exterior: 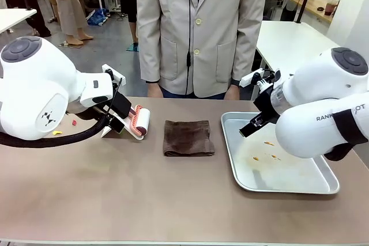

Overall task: Clean the surface of the table.
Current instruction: Hold the Lint Roller with your left hand and the towel with your right hand.

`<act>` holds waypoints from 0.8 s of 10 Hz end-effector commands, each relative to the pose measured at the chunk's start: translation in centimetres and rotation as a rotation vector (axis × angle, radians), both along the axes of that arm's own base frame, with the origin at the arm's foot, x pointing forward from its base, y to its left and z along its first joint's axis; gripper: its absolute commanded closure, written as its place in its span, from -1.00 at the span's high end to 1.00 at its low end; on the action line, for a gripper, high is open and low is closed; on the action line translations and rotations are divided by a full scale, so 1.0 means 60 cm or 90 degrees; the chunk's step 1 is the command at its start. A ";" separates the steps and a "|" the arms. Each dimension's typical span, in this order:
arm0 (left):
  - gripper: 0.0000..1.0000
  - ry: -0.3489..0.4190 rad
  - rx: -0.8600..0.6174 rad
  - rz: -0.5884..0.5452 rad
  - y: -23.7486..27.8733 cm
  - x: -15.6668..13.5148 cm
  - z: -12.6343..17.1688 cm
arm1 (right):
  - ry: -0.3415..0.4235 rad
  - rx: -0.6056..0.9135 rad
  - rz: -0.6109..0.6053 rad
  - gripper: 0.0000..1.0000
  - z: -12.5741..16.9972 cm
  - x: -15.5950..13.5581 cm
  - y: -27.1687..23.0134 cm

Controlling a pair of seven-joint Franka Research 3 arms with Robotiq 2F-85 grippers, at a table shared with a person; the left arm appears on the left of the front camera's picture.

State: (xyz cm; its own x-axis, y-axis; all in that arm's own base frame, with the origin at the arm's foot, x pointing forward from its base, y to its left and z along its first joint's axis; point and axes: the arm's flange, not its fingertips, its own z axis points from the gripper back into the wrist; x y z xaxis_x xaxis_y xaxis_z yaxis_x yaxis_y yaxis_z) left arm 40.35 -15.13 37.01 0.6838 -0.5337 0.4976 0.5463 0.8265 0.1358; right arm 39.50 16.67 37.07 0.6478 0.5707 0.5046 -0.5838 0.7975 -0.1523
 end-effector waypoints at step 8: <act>1.00 0.171 -0.073 0.008 0.128 -0.060 0.061 | 0.205 0.109 -0.129 1.00 0.092 -0.035 -0.033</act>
